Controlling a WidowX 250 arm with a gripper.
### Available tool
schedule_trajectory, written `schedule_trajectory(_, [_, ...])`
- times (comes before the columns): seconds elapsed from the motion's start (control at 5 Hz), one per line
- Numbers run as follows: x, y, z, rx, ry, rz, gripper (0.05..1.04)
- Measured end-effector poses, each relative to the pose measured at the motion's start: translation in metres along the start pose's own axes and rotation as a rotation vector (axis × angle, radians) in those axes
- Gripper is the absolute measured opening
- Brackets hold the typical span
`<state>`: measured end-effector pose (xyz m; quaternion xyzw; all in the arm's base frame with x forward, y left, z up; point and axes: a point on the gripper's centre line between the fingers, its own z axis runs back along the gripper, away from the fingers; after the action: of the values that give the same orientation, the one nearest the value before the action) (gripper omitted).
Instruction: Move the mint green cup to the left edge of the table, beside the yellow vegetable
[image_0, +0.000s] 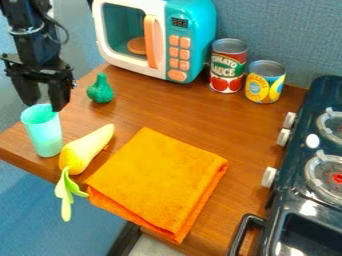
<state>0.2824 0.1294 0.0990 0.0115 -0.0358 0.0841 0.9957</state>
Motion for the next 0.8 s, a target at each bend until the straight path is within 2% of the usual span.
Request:
schedule_trajectory(0.2, [-0.001, -0.002, 0.000, -0.006, 0.008, 0.002, 1.012])
schedule_trajectory(0.4, [0.006, -0.005, 0.017, -0.027, -0.034, 0.014, 1.009])
schedule_trajectory(0.6, [0.041, -0.028, 0.040, -0.030, -0.118, -0.060, 1.005])
schedule_trajectory(0.8, [0.063, -0.048, 0.019, 0.004, -0.056, -0.103, 1.004])
